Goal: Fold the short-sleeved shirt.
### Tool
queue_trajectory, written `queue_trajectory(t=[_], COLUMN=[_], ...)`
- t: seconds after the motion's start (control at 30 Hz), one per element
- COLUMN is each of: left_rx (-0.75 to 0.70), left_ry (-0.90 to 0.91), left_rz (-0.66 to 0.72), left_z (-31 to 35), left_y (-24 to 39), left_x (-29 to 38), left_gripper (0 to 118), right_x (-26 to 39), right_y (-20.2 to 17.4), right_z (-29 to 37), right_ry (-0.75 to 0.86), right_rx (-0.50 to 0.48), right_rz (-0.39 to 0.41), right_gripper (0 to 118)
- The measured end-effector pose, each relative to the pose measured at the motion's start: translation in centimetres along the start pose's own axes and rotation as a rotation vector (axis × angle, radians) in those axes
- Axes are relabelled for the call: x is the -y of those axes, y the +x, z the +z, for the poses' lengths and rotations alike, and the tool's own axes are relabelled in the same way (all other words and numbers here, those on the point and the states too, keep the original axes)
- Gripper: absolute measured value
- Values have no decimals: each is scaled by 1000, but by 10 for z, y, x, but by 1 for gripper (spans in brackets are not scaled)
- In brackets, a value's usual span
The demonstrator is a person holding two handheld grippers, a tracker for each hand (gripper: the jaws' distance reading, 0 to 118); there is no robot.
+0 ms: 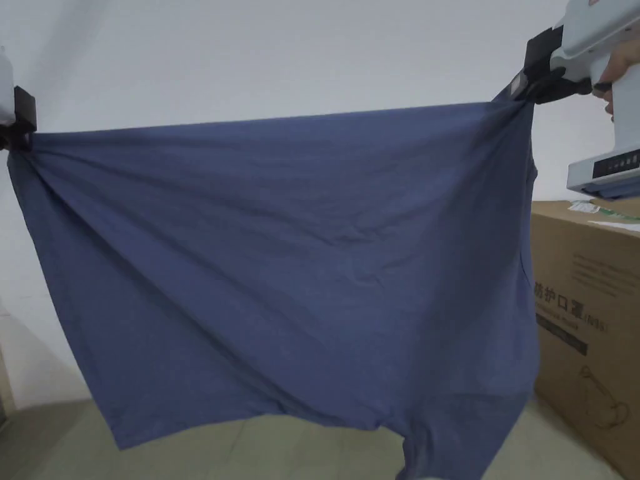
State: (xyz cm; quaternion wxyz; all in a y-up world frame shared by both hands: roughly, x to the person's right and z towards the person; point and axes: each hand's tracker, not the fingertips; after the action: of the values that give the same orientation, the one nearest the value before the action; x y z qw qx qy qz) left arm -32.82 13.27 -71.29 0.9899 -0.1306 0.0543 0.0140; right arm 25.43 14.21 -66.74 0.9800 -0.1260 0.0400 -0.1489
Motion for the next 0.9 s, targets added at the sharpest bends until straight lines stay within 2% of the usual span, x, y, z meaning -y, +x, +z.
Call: queue_trajectory(t=[0.13,0.4,0.6,0.77,0.9], left_rx=[-10,-15,-13,-14,-2], left_ry=[-20,-145,-374,-572,-705], left_rz=[-20,-65,-63,-106,-69], left_z=[-18,-89,-173,-225,-242], left_y=[2,10,14,13,7], left_x=[14,109,239,367,449], left_gripper=[1,1,1,1,1], right_x=[15,107,227,341,422], right_y=[12,47,94,145,176], right_z=[-23,-107,-187,-239,-254], right_ry=[-24,-200,-417,-597,-735], right_rx=[-14,30,78,141,161], right_rz=[-26,-37,-69,-142,-204], right_gripper=[0,0,0,0,0])
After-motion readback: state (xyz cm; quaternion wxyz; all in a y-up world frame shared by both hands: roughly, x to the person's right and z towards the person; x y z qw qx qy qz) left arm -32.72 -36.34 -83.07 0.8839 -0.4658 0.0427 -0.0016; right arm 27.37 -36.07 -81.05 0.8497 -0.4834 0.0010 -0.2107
